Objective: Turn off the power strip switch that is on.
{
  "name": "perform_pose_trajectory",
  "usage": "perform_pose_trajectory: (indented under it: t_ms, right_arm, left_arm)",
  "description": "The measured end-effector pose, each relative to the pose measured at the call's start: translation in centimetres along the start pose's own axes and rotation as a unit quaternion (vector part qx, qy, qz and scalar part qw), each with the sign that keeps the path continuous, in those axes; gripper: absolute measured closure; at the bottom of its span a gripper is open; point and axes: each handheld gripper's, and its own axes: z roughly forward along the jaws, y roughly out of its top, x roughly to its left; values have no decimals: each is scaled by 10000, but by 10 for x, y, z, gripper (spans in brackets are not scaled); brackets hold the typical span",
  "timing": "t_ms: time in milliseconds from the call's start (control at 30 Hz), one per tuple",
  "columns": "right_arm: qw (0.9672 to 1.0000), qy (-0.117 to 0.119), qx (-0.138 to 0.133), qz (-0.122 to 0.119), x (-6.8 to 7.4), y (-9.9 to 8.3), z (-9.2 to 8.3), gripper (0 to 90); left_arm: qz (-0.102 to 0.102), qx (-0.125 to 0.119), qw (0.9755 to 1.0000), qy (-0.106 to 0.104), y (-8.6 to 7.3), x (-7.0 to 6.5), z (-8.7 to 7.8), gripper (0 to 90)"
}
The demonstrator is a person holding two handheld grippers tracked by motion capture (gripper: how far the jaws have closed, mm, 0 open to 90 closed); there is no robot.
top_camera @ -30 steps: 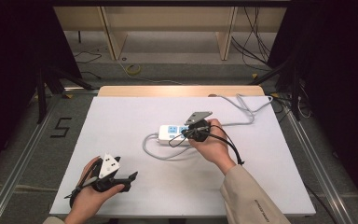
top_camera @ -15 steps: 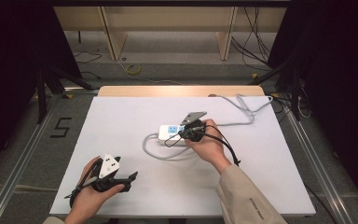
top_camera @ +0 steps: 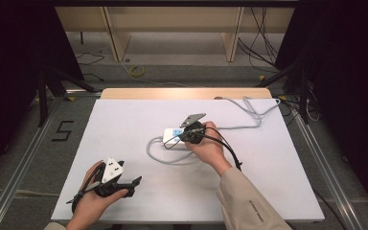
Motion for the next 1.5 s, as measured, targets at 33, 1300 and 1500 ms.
perform_pose_trajectory:
  t_ms: [33,1300,1500]
  right_arm:
    - [10000,14,26,-12,0,0,1,900]
    - [9993,21,371,13,1,13,33,900]
    - [9990,-57,416,-163,2,13,33,900]
  left_arm:
    - [-8,-7,10000,-1,0,0,0,192]
    - [-2,-11,10000,-9,0,0,1,192]
    - [32,12,10000,-12,0,0,1,192]
